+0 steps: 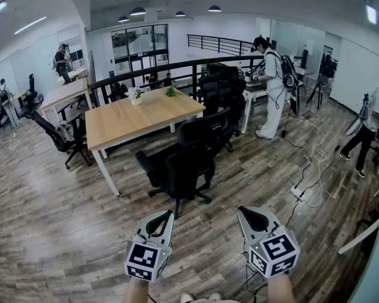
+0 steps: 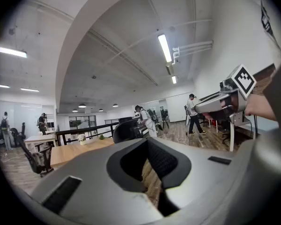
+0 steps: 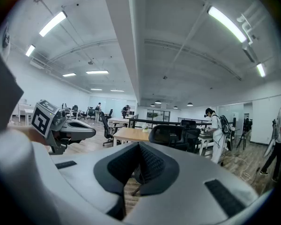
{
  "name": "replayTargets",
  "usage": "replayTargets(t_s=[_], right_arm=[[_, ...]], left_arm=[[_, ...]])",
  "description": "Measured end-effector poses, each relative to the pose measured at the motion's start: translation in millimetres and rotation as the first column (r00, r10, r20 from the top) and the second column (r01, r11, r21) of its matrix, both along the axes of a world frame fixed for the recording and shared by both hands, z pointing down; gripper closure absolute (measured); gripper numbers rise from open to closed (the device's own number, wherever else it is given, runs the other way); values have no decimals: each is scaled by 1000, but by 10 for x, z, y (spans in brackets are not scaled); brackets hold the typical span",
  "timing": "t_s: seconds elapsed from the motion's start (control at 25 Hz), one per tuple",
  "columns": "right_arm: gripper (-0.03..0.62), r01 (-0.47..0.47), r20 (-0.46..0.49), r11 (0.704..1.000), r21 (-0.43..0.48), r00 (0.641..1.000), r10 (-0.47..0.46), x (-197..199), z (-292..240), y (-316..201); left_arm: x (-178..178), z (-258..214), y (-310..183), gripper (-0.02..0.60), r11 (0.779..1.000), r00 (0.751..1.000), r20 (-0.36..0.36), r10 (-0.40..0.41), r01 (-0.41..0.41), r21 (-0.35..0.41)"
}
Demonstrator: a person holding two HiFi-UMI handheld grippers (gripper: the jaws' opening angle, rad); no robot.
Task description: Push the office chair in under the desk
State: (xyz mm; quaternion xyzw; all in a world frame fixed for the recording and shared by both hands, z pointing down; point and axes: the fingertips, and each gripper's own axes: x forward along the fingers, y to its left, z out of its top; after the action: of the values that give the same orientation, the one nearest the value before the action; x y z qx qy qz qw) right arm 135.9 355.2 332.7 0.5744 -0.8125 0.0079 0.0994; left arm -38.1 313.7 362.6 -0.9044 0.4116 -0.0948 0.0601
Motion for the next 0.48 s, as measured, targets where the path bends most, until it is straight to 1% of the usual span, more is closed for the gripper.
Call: replayTargets(t_s=[0.36,0.48], right_arm=[[576,-12,-6,1000,-10,1000,12,89,-2,10],[576,-16,9,1000,-4,1000,16,129,1,3]], left_arm=[[67,1,36,568,1000,1000,9,3,-3,-9],[62,30,35,568,1000,1000,7,-6,6,-13]])
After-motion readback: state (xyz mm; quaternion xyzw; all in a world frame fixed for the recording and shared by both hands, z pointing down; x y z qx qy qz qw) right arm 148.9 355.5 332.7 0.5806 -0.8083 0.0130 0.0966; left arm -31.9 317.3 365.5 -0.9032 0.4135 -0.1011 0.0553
